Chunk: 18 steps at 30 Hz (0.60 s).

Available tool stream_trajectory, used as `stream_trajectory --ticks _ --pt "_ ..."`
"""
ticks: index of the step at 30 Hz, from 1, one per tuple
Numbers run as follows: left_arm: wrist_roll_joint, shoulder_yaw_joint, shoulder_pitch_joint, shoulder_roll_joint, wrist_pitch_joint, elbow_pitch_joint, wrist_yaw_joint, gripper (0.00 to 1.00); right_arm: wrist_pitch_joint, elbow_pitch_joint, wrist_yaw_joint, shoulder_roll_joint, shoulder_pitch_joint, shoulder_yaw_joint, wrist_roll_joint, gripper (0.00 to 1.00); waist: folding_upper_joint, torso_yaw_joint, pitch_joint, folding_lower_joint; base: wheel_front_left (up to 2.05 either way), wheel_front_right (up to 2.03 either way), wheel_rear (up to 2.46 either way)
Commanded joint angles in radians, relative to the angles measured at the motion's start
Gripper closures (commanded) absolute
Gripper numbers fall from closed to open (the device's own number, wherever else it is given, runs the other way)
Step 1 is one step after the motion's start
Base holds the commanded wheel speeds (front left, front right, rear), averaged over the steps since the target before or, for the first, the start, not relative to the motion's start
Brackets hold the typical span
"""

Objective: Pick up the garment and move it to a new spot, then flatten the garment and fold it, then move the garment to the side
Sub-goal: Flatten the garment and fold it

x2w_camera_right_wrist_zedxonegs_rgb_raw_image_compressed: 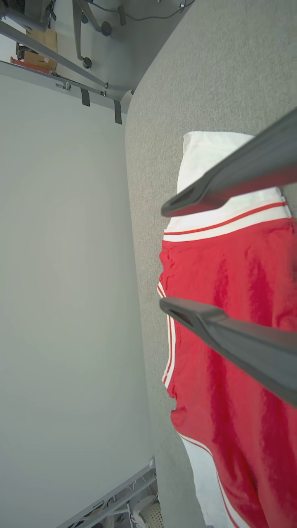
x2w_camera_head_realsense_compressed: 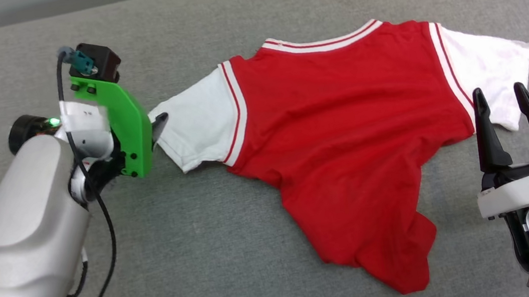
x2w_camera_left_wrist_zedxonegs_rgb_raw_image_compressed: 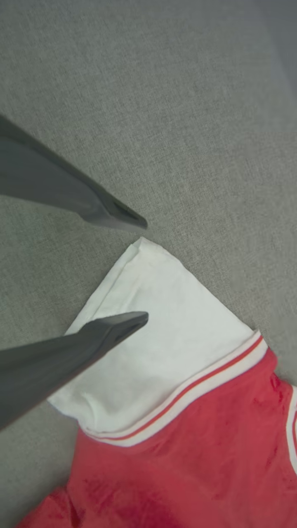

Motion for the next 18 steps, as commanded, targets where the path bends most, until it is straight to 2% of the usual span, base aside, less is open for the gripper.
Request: stream_trajectory --ticks 1,5,13,16,17,18 --pt "-0.01 -0.012 -0.025 0.014 0.017 0.02 -0.003 0.0 -0.01 0.008 -0.001 0.003 -0.018 0.002 0.001 0.0 0.012 -0.045 0.047 -0.0001 0.0 0.0 0.0" --pt "-0.009 -0.051 -0.058 0.044 0.037 0.075 -0.003 0.0 -0.014 0.02 -0.001 0.008 -0.033 0.009 0.001 0.0 0.012 -0.063 0.07 -0.0001 0.0 0.0 0.0" --pt "0.016 -0.136 -0.074 0.069 -0.004 0.154 -0.003 0.0 -0.017 0.032 -0.001 0.016 -0.044 0.01 0.001 0.0 0.012 -0.077 0.084 -0.0001 0.0 0.0 0.0" --pt "0.028 -0.202 -0.061 0.075 -0.003 0.179 -0.003 0.0 -0.017 0.03 -0.001 0.018 -0.046 0.011 -0.003 0.0 0.012 -0.077 0.085 -0.0001 0.0 0.0 0.0" --pt "0.016 -0.222 -0.054 0.075 0.01 0.187 -0.003 0.3 -0.017 0.03 -0.001 0.019 -0.046 0.011 -0.005 0.0 0.012 -0.076 0.084 -0.0001 0.0 0.0 0.0" --pt "0.005 -0.237 -0.05 0.076 0.016 0.189 -0.003 1.0 -0.017 0.03 -0.001 0.019 -0.047 0.012 -0.007 0.0 0.012 -0.076 0.084 -0.0001 0.0 0.0 0.0"
